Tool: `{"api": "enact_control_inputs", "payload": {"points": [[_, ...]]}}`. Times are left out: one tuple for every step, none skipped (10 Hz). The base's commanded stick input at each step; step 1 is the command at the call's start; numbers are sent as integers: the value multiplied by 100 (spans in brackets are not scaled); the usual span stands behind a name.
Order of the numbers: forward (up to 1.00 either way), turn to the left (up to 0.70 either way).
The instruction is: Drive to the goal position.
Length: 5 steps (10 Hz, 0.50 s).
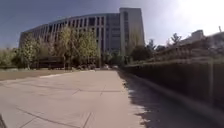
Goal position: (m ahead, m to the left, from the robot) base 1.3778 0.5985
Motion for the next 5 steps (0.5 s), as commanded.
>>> {"api": "enact_control_inputs", "payload": {"points": [[100, 0], [100, 0], [100, 0], [100, -6], [100, -23]]}}
